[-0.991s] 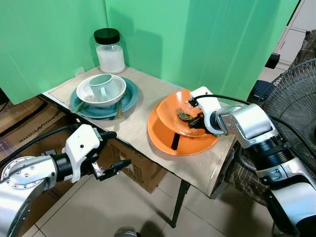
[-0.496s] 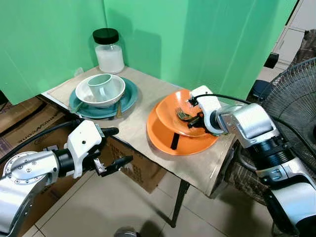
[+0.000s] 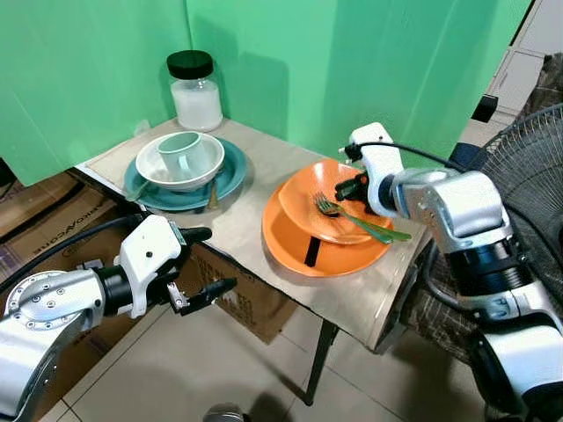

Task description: Setting the table

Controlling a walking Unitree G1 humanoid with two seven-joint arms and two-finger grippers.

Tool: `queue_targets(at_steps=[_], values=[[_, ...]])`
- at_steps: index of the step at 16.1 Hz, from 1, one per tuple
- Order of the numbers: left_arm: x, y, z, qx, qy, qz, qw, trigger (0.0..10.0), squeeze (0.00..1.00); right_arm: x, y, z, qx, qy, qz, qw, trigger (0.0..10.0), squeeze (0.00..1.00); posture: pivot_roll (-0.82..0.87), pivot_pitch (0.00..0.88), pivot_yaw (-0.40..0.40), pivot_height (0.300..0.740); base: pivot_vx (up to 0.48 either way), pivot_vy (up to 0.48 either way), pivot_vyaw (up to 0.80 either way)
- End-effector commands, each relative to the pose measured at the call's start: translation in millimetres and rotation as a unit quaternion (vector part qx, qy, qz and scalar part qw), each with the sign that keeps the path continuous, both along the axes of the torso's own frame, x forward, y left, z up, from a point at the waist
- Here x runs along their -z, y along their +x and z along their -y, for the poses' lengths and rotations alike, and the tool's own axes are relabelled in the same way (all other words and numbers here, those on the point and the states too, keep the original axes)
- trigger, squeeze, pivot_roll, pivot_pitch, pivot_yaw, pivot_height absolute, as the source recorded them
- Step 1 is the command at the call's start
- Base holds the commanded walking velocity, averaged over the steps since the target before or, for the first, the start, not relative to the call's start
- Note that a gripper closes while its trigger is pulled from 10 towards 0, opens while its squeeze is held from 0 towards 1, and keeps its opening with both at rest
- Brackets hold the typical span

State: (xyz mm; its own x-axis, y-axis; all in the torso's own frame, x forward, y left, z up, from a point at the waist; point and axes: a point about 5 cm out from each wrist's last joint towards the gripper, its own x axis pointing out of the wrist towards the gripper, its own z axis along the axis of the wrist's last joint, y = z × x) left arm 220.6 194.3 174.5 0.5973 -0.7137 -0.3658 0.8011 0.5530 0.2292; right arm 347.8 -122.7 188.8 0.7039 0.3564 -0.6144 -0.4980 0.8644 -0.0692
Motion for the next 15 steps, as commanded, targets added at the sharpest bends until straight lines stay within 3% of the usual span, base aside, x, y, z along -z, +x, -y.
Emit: queue_targets(at_steps=[1, 8, 10, 11, 14, 15], values=[[2, 0.3, 0.1, 0.002, 0.003, -0.002, 1.0, 10.0, 0.0, 4, -3.4, 0.4, -0.001, -0.016, -0.005, 1.0, 10.0, 1.0, 0.21, 0.0, -0.015, 0.74, 0.0, 0.0, 0.0], [1, -1.6, -1.9, 0.002, 0.001, 0.0, 1.0, 10.0, 0.0, 15, -7.6, -0.9, -0.002, -0.04, -0.031, 0.999, 10.0, 1.0, 0.21, 0.0, -0.02, 0.74, 0.0, 0.0, 0.0], [1, -2.6, -1.4, 0.002, 0.001, 0.0, 1.0, 10.0, 0.0, 19, -4.5, 0.5, 0.004, -0.066, -0.021, 0.998, 10.0, 1.0, 0.21, 0.0, -0.022, 0.74, 0.0, 0.0, 0.0], [1, -2.8, -1.0, 0.003, 0.002, 0.0, 1.0, 10.0, 0.0, 21, -3.4, -0.4, 0.004, -0.069, -0.022, 0.997, 10.0, 0.0, 0.22, 0.0, -0.024, 0.74, 0.0, 0.0, 0.0], [2, -3.3, 1.4, 0.007, 0.0, -0.001, 1.0, 10.0, 0.0, 30, 0.4, -0.3, 0.013, -0.086, -0.03, 0.996, 9.9, 0.0, 0.22, 0.0, -0.028, 0.74, 0.0, 0.0, 0.0], [2, -3.3, 1.8, 0.007, 0.0, -0.001, 1.0, 10.0, 0.0, 32, 1.4, 0.7, 0.019, -0.085, -0.031, 0.996, 7.3, 0.0, 0.22, 0.0, -0.028, 0.74, 0.0, 0.0, 0.0]])
